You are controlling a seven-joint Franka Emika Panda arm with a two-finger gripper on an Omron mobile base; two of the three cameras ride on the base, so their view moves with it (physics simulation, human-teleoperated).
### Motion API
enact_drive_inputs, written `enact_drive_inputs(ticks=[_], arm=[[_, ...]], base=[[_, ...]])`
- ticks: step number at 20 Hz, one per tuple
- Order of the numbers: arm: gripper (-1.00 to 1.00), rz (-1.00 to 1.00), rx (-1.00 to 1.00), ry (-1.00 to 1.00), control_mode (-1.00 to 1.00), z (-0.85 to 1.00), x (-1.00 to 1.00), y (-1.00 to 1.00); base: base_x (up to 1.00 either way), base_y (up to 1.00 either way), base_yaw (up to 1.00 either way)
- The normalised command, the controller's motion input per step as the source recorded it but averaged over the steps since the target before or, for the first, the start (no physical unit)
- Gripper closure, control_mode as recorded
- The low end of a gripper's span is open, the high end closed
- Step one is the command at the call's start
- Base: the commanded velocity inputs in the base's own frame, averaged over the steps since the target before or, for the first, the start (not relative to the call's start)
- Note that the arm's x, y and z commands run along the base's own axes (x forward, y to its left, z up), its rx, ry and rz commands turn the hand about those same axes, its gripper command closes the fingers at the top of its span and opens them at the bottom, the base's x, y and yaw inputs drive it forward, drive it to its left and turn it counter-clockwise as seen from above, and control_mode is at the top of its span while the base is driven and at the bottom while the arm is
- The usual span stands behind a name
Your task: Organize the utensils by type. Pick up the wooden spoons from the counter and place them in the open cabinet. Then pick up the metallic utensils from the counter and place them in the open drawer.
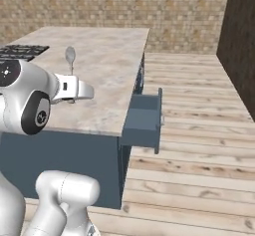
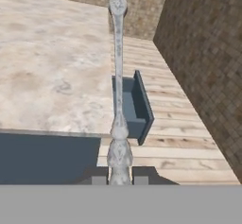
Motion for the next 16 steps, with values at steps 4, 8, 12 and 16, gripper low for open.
enact_drive_inputs(ticks=[4, 8, 12, 16], arm=[[1.0, 0.0, 0.0, 0.0, 1.0, 0.0, 0.0, 0.0], [1.0, 0.0, 0.0, 0.0, 1.0, 0.0, 0.0, 0.0], [1.0, 0.0, 0.0, 0.0, 1.0, 0.0, 0.0, 0.0], [1.0, 0.0, 0.0, 0.0, 1.0, 0.0, 0.0, 0.0]], base=[[0.31, -0.42, 0.02], [0.42, -0.36, 0.0], [0.6, -0.38, 0.0], [0.63, -0.22, 0.0]])
